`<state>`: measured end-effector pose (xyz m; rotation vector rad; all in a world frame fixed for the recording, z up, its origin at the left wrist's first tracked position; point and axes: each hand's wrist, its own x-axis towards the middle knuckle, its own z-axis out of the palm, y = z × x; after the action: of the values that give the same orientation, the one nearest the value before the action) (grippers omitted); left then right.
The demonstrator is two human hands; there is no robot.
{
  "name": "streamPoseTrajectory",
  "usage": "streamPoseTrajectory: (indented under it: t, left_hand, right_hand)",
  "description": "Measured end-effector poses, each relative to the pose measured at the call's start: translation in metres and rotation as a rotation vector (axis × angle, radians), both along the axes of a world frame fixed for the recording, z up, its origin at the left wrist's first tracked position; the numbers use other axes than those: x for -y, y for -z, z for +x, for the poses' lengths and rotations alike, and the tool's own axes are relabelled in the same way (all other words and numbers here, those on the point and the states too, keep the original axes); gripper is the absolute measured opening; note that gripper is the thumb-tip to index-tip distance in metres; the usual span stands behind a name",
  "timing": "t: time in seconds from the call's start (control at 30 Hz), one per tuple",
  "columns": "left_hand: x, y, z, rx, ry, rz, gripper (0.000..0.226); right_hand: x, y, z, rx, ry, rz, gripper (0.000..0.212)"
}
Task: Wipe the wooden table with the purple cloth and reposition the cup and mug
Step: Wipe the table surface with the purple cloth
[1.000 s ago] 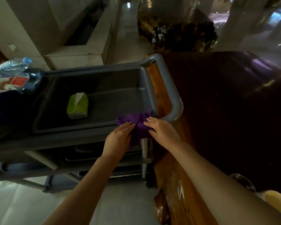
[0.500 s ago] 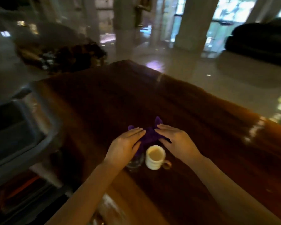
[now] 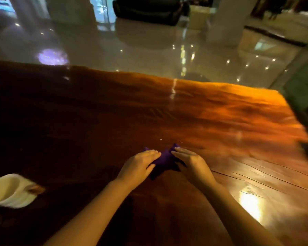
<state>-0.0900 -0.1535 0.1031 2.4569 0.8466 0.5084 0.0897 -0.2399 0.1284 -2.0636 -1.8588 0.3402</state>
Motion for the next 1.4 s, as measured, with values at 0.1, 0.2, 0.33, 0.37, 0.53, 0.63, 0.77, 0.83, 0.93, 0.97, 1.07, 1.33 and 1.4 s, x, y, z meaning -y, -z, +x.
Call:
streamPoseTrajectory:
  t: [0.1, 0.2, 0.33, 0.37, 0.53, 0.63, 0.77, 0.83, 0.93, 0.97, 1.07, 1.33, 1.4]
  left_hand:
    - [0.013, 0.039, 0.054, -0.01, 0.091, -0.046, 0.048]
    - [0.019, 0.074, 0.095, -0.041, 0.187, -0.081, 0.048]
    - [0.01, 0.11, 0.133, -0.057, 0.23, -0.089, 0.047]
    - [0.007, 0.116, 0.137, -0.078, 0.248, -0.084, 0.048]
    - [-0.012, 0.132, 0.113, -0.124, 0.224, 0.153, 0.059]
    - [-0.037, 0.131, 0.074, -0.06, -0.001, 0.222, 0.056]
    - [-0.08, 0.142, 0.031, -0.217, -0.202, 0.223, 0.053]
    - [-0.095, 0.149, 0.022, -0.323, -0.286, 0.205, 0.053]
    - [-0.112, 0.162, 0.023, -0.444, -0.406, 0.17, 0.054]
    - [-0.118, 0.165, 0.024, -0.468, -0.443, 0.153, 0.055]
    - [-0.134, 0.175, 0.029, -0.532, -0.59, 0.082, 0.059]
    - [-0.141, 0.187, 0.031, -0.573, -0.752, 0.025, 0.067]
    - [-0.142, 0.187, 0.031, -0.591, -0.751, 0.011, 0.066]
  right_hand:
    - [0.031, 0.038, 0.044, -0.042, 0.111, -0.018, 0.043]
    - [0.054, 0.074, 0.074, -0.049, 0.21, -0.008, 0.041]
    - [0.059, 0.116, 0.095, -0.126, 0.296, 0.045, 0.04]
    - [0.058, 0.124, 0.097, -0.15, 0.296, 0.015, 0.039]
    - [0.062, 0.155, 0.103, 0.033, 0.315, 0.056, 0.037]
    - [0.058, 0.153, 0.111, 0.165, 0.258, 0.122, 0.048]
    - [0.029, 0.161, 0.119, 0.223, -0.086, -0.052, 0.055]
    - [0.013, 0.171, 0.109, 0.131, -0.117, -0.162, 0.058]
    - [0.0, 0.19, 0.081, -0.01, 0.131, -0.2, 0.06]
    - [-0.003, 0.195, 0.072, -0.033, 0.232, -0.181, 0.06]
    - [-0.011, 0.202, 0.053, -0.003, 0.431, -0.166, 0.062]
    - [-0.07, 0.204, 0.06, 0.152, 0.46, -0.177, 0.067]
    - [-0.097, 0.203, 0.073, 0.168, 0.38, -0.176, 0.067]
